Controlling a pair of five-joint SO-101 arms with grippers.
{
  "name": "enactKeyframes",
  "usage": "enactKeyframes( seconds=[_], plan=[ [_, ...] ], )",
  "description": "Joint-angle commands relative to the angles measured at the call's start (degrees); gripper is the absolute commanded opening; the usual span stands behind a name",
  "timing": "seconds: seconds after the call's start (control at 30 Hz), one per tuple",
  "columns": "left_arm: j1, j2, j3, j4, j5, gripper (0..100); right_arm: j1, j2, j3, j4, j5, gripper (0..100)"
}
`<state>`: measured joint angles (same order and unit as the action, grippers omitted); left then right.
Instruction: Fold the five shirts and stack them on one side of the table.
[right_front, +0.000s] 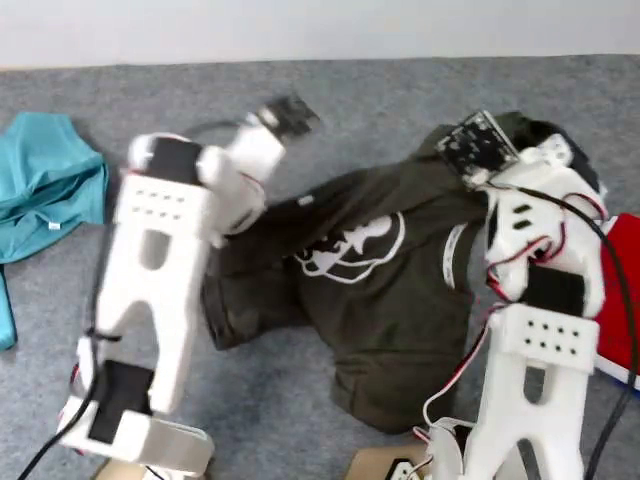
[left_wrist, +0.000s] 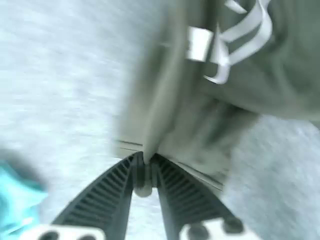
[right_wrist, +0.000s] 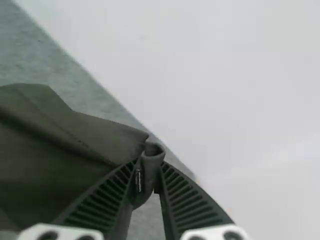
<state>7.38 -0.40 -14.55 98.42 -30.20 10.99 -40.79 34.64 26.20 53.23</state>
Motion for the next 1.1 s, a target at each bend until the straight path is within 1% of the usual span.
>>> enactKeyframes(
  seconds=[0.0,0.17,0.27,0.4,0.63,0.73,0.87,1.07],
  plan=[
    [-5.1,-6.1,-8.7,0.8,0.1,0,3.1,-3.5,-7.9,-0.9,0.2,0.9],
    [-12.0,-9.2,-21.4,0.8,0.1,0,4.5,-4.8,-16.1,-0.9,0.1,0.9],
    [-13.8,-11.3,-29.9,0.9,-0.1,0,4.5,-5.5,-21.7,-0.9,0.1,0.9],
    [-13.7,-13.0,-39.6,0.9,-0.5,0,4.6,-5.7,-29.6,-0.9,0.2,0.9],
    [-13.8,-13.6,-52.5,0.8,-7.1,0,4.8,-5.3,-39.4,-0.9,0.4,0.9],
    [-13.8,-13.6,-57.8,0.7,-10.7,0,8.6,-5.6,-41.4,-0.9,0.4,0.9],
    [-13.8,-13.6,-60.6,0.7,-14.6,0,12.0,-6.0,-42.4,-0.7,0.3,0.9],
    [-13.8,-13.6,-63.4,0.7,-17.6,0,12.4,-9.8,-42.4,3.8,0.4,0.9]
  ],
)
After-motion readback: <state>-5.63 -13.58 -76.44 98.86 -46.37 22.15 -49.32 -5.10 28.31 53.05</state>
